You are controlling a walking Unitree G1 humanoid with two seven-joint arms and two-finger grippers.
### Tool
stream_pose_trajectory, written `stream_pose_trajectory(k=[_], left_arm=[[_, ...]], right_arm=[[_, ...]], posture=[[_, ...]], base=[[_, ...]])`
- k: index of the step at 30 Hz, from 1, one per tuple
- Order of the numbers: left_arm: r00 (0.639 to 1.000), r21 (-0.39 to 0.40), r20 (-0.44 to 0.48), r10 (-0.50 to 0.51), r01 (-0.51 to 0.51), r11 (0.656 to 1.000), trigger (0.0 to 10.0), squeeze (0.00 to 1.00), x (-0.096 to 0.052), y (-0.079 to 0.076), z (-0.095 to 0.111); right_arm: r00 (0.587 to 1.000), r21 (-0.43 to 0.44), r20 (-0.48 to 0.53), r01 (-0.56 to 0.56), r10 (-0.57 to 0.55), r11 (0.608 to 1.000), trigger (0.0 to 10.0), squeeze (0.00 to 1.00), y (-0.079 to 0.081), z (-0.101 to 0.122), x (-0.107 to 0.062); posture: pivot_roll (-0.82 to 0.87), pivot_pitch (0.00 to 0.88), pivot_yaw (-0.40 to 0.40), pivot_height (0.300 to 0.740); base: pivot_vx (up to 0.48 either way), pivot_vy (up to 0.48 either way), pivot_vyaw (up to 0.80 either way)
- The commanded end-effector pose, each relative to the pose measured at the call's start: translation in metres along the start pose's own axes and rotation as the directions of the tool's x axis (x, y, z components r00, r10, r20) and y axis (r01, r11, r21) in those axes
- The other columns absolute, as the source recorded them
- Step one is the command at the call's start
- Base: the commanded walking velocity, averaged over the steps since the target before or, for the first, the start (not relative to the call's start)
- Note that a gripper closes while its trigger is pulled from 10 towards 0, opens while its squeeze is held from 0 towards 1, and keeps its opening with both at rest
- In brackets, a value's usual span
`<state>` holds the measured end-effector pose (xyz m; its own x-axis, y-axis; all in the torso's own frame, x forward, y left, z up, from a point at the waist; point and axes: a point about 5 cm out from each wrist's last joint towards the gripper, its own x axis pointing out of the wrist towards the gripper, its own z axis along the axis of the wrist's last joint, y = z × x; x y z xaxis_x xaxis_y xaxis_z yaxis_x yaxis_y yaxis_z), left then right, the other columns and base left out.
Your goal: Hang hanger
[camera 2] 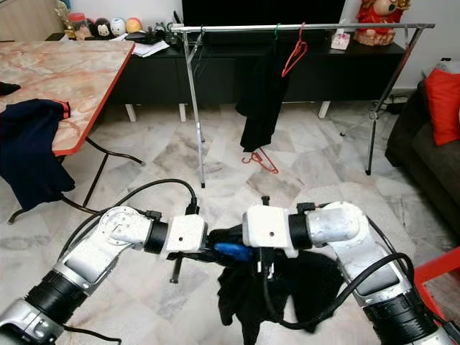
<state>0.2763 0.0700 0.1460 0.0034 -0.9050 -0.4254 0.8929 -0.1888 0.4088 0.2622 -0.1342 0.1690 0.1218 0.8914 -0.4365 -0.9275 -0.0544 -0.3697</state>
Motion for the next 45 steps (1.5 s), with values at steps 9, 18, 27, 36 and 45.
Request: stream_pose_trajectory(k=[9, 18, 27, 36, 45], left_arm=[[0.973, -0.145, 0.211, 0.095, -0.065, 0.987, 10.0, 0.0, -0.016, 0.02, 0.03], [0.856, -0.234, 0.286, 0.431, -0.373, 0.898, 10.0, 0.0, -0.006, 0.055, 0.041], [0.935, -0.201, 0.29, 0.205, -0.15, 0.968, 10.0, 0.0, -0.003, 0.029, 0.04], [0.891, -0.261, 0.242, 0.385, -0.322, 0.91, 10.0, 0.0, 0.004, 0.041, 0.033], [0.904, -0.284, 0.24, 0.355, -0.284, 0.916, 10.0, 0.0, 0.004, 0.032, 0.03]], right_arm=[[0.981, -0.097, 0.065, -0.176, 0.183, 0.98, 10.0, 0.0, 0.018, 0.017, 0.022], [0.967, -0.104, 0.096, -0.224, 0.234, 0.969, 10.0, 0.0, 0.028, 0.021, 0.03], [0.961, -0.106, 0.111, -0.242, 0.253, 0.965, 10.0, 0.0, 0.031, 0.024, 0.033], [0.964, -0.105, 0.094, -0.238, 0.248, 0.966, 10.0, 0.0, 0.032, 0.021, 0.033], [0.968, -0.097, 0.076, -0.231, 0.239, 0.968, 10.0, 0.0, 0.031, 0.018, 0.029]], posture=[[-0.1, 0.014, -0.015, 0.74], [-0.1, 0.014, -0.016, 0.74], [-0.1, 0.016, -0.014, 0.74], [-0.11, 0.017, -0.012, 0.74], [-0.1, 0.018, -0.014, 0.74]], base=[[0.0, 0.0, 0.0], [0.0, 0.0, 0.0], [0.0, 0.0, 0.0], [0.0, 0.0, 0.0], [0.0, 0.0, 0.0]])
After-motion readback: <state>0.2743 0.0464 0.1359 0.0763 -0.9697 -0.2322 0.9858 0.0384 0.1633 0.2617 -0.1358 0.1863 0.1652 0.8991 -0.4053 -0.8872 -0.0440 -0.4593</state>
